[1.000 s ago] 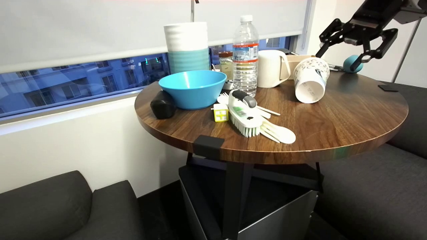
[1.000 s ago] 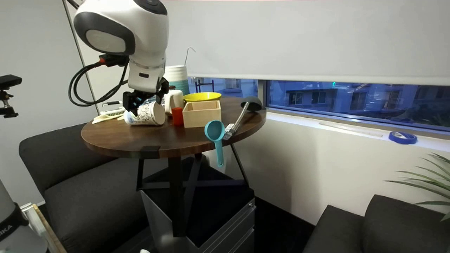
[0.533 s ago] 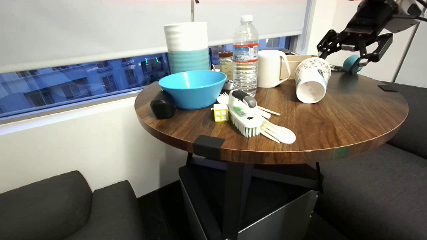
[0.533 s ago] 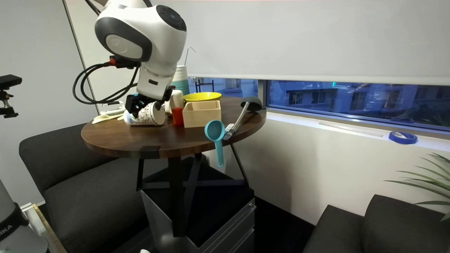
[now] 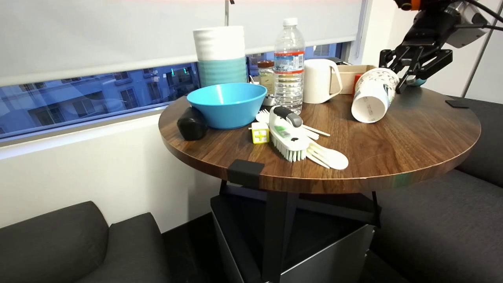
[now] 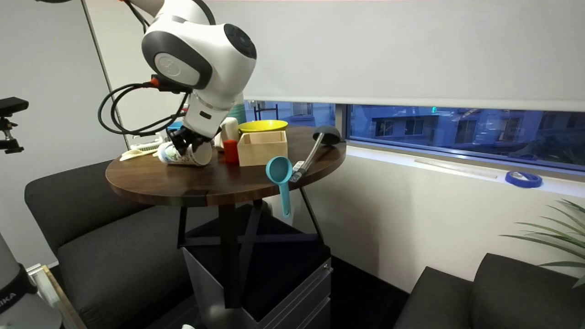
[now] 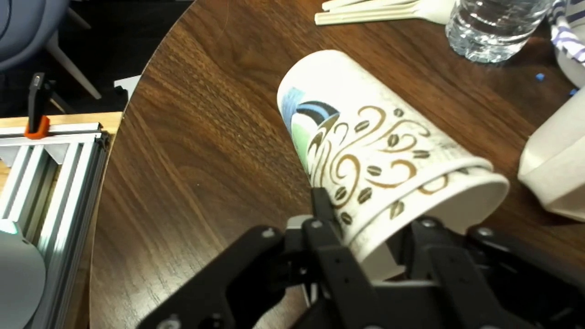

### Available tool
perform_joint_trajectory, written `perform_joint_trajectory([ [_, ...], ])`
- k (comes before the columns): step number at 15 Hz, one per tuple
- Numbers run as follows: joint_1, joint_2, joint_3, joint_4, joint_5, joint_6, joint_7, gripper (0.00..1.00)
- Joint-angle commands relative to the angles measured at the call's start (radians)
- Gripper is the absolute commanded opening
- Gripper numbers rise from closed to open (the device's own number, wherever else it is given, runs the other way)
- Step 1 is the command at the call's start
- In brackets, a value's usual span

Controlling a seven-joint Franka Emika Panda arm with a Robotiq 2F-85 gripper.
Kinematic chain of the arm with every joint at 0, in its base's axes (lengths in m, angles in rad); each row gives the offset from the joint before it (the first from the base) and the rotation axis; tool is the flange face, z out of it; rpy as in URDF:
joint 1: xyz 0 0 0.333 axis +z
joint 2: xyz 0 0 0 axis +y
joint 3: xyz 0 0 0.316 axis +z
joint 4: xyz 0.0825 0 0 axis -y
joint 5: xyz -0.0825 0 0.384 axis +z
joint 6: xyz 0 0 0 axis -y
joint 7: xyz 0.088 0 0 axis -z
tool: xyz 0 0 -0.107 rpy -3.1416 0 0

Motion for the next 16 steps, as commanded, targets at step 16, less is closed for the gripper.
perform_joint_trajectory([
  [16, -0.042, -0.423, 0.224, -0.126, -0.496, 0.244, 0.016, 0.01],
])
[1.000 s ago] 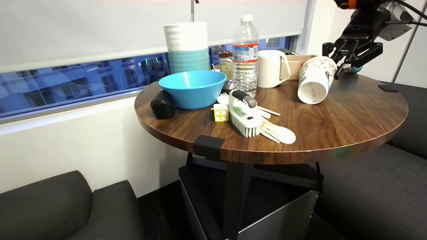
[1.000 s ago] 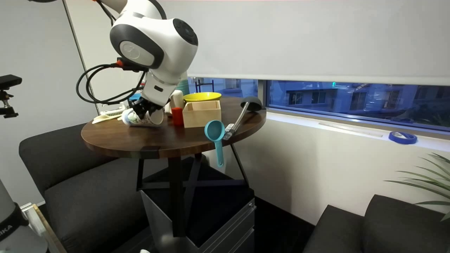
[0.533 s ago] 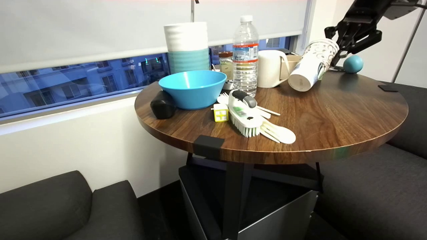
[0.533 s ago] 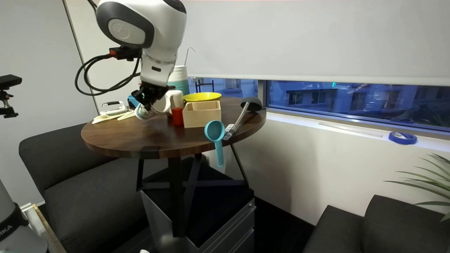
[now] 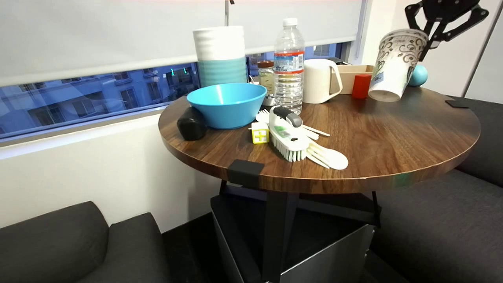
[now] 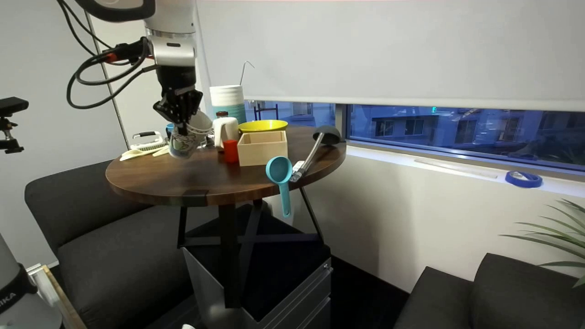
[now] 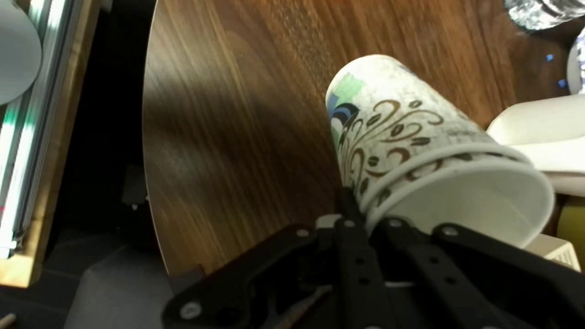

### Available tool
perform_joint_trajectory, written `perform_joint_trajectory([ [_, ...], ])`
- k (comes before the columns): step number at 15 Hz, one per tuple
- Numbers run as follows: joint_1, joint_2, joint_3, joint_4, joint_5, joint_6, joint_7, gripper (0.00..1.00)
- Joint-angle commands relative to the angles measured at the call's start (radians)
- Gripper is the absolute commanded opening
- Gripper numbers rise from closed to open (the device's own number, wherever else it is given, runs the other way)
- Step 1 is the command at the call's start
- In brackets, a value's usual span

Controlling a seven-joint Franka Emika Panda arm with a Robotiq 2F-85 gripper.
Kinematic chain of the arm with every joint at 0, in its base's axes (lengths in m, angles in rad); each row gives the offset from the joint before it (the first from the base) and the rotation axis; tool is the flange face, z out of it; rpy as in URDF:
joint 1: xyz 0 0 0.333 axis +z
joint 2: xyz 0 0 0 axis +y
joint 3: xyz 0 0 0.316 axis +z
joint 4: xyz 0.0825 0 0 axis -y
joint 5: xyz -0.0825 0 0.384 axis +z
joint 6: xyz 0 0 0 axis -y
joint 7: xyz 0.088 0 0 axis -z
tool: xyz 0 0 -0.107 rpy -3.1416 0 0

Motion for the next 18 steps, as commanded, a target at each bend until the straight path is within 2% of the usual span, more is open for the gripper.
perform_joint_trajectory([
  [1, -0.016, -0.077, 0.08, -0.062, -0.12, 0.1, 0.017, 0.01],
  [5, -0.029, -0.1, 0.152, -0.123, -0.268, 0.243, 0.049, 0.01],
  [11, -0.096, -0.129, 0.248, -0.197, -0.517, 0.411, 0.202, 0.01],
  [12, -0.099, -0.134, 0.25, -0.2, -0.534, 0.414, 0.221, 0.29],
  [13, -0.105, -0.139, 0.254, -0.208, -0.556, 0.423, 0.235, 0.3],
  [15, -0.099, -0.154, 0.241, -0.203, -0.565, 0.407, 0.24, 0.43],
  [18, -0.073, -0.176, 0.207, -0.189, -0.519, 0.395, 0.228, 0.63],
])
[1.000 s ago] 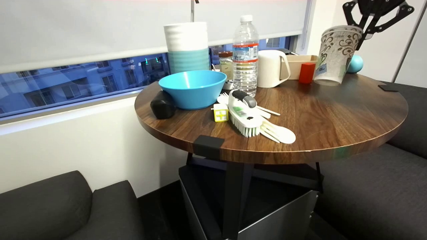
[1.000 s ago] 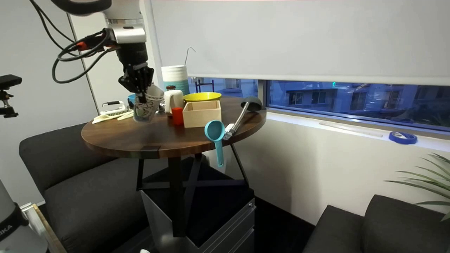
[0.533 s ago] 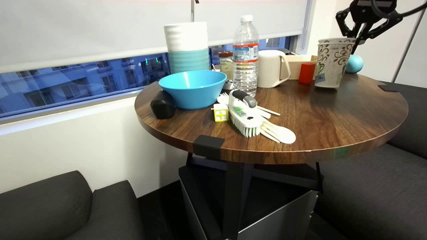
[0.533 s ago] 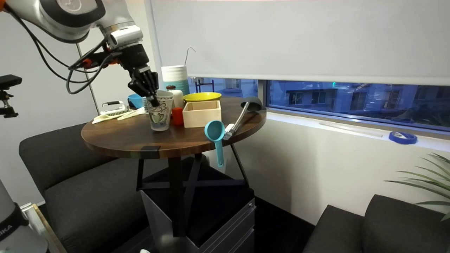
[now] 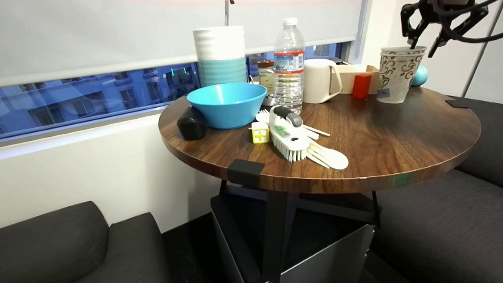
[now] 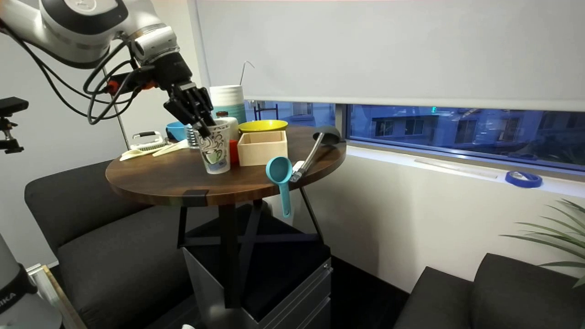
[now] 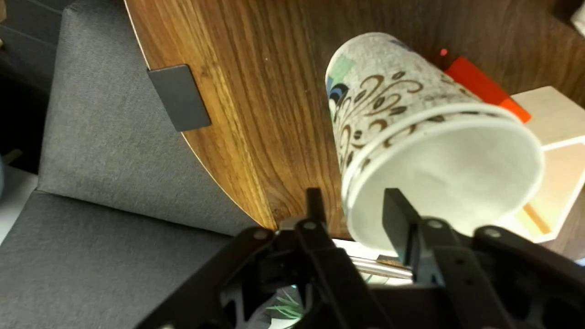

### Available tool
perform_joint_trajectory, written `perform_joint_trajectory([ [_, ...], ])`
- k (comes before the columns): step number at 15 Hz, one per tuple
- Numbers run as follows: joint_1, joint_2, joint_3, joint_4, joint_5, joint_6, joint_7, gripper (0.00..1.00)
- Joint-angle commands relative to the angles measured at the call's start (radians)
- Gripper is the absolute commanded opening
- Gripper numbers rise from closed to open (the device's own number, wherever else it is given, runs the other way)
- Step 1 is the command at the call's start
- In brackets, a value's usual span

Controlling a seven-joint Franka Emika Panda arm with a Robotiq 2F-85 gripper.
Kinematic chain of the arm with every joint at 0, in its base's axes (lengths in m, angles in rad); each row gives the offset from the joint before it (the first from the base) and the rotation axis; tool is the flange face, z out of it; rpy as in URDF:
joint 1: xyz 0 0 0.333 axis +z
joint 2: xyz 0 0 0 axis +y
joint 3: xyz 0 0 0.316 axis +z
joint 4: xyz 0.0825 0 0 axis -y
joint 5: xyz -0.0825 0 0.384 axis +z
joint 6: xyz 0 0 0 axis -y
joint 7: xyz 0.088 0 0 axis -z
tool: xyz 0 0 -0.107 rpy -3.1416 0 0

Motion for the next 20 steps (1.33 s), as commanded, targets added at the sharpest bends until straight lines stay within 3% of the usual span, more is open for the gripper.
perform_joint_trajectory([
  [1, 0.025, -0.061, -0.033, -0.005, 0.033, 0.004, 0.014, 0.71],
  [3, 0.045, -0.075, -0.053, 0.001, 0.06, 0.021, 0.001, 0.84],
  [5, 0.078, -0.085, -0.122, 0.037, 0.131, 0.015, -0.06, 0.98],
  [6, 0.102, -0.08, -0.146, 0.051, 0.179, 0.014, -0.081, 1.0],
  [12, 0.233, -0.01, -0.234, 0.149, 0.487, -0.022, -0.203, 1.0],
  [17, 0.262, 0.111, -0.255, 0.201, 0.689, -0.122, -0.187, 1.0],
  [18, 0.22, 0.04, -0.214, 0.156, 0.633, -0.093, -0.191, 1.0],
  [20, 0.216, 0.067, -0.212, 0.16, 0.639, -0.094, -0.193, 1.0],
])
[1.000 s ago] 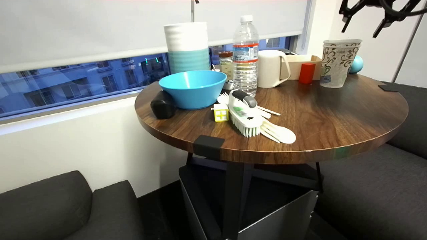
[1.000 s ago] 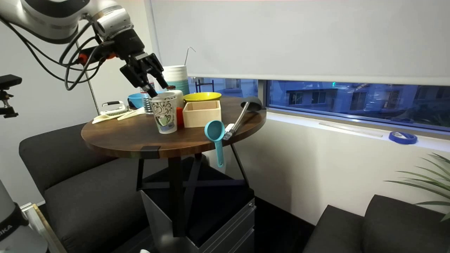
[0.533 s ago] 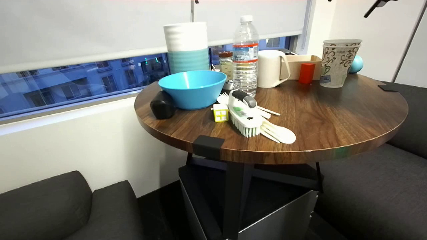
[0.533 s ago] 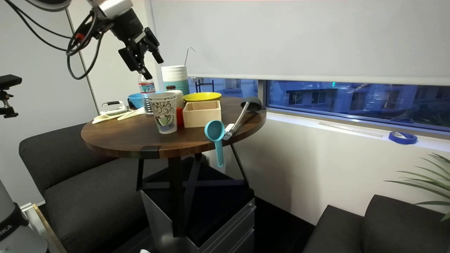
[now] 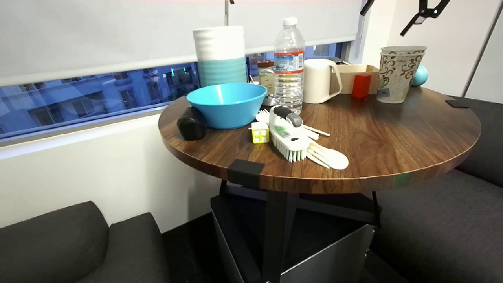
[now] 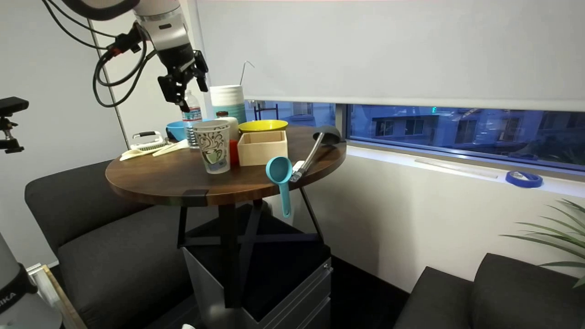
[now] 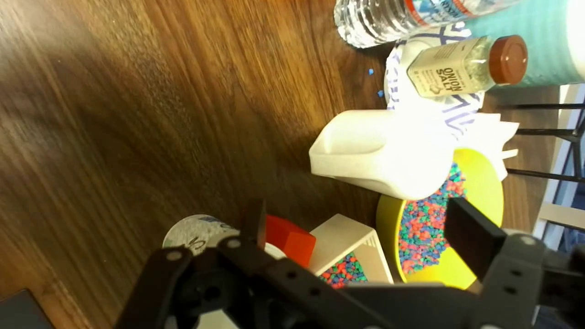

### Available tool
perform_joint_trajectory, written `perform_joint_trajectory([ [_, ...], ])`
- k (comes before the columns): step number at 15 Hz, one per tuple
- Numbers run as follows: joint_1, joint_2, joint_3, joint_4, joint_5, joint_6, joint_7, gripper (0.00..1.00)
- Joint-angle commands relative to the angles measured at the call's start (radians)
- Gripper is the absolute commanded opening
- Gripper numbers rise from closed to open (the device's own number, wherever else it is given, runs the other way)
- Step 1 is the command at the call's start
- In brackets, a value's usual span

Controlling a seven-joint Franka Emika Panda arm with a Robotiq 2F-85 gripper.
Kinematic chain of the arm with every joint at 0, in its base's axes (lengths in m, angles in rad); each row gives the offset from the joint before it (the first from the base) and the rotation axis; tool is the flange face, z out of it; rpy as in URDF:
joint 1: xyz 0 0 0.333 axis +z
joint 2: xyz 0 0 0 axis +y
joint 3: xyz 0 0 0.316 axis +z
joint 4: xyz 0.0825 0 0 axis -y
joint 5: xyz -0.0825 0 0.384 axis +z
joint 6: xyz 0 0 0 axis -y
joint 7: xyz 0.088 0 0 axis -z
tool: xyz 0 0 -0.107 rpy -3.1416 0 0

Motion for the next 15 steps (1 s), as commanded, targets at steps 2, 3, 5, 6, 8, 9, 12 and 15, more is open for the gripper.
perform_joint_trajectory([
  [2, -0.024, -0.004, 0.021, 0.003, 0.014, -0.006, -0.011, 1.0],
  [3, -0.028, 0.011, 0.018, 0.001, 0.027, -0.008, 0.011, 1.0],
  [5, -0.025, 0.055, -0.004, 0.017, 0.066, -0.057, 0.044, 1.0],
  [6, -0.028, 0.075, -0.006, 0.021, 0.083, -0.08, 0.069, 1.0],
  [8, -0.024, 0.118, -0.013, 0.026, 0.132, -0.094, 0.104, 1.0],
  [9, -0.021, 0.136, -0.019, 0.033, 0.162, -0.104, 0.12, 1.0],
  [12, -0.018, 0.187, -0.023, 0.047, 0.251, -0.097, 0.188, 1.0],
  [15, -0.027, 0.236, -0.022, 0.06, 0.334, -0.078, 0.261, 1.0],
])
